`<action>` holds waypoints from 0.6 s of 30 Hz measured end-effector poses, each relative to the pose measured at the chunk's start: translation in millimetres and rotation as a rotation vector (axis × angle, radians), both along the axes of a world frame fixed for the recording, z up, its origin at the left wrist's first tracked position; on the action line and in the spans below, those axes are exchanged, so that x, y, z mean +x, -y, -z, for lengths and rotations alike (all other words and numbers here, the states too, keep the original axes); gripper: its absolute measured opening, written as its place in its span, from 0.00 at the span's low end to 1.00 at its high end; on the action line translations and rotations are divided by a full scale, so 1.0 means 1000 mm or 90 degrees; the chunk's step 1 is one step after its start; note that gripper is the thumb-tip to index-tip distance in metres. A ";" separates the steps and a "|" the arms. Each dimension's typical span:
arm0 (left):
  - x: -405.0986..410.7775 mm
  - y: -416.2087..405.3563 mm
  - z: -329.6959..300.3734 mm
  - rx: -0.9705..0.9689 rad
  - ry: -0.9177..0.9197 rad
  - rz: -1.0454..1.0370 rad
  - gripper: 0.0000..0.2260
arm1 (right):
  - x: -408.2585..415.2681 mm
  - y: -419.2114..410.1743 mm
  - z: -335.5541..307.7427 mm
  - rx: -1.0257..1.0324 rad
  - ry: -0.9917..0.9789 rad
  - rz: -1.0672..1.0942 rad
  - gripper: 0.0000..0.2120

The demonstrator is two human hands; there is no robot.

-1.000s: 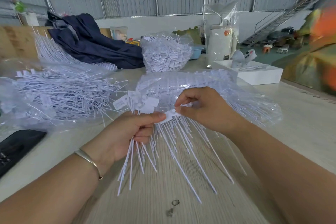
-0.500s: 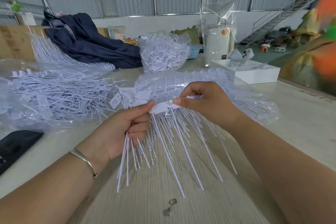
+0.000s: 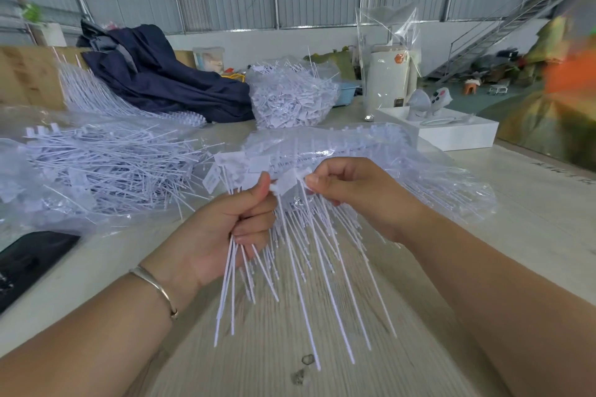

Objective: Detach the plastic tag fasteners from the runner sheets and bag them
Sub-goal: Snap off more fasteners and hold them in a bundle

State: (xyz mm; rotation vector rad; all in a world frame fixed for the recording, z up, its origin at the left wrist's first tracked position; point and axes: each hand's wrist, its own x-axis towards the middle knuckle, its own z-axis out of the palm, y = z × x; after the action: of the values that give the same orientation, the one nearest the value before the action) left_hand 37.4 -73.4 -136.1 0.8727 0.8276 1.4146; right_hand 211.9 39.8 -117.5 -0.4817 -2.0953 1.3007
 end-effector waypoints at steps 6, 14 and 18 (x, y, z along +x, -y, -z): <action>0.018 -0.002 0.007 -0.046 -0.069 0.018 0.14 | -0.008 0.006 0.003 -0.002 0.004 -0.042 0.19; 0.004 -0.005 0.000 -0.086 0.001 -0.026 0.12 | -0.002 0.003 -0.006 -0.023 -0.068 0.051 0.24; -0.001 -0.006 0.000 -0.071 -0.010 -0.076 0.11 | 0.000 0.000 -0.005 -0.018 -0.075 0.061 0.26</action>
State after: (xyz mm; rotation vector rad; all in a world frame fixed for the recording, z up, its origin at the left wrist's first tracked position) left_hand 36.7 -67.8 -135.9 0.7605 0.9743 1.4516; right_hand 212.3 39.6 -112.1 -0.4990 -1.9356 1.2741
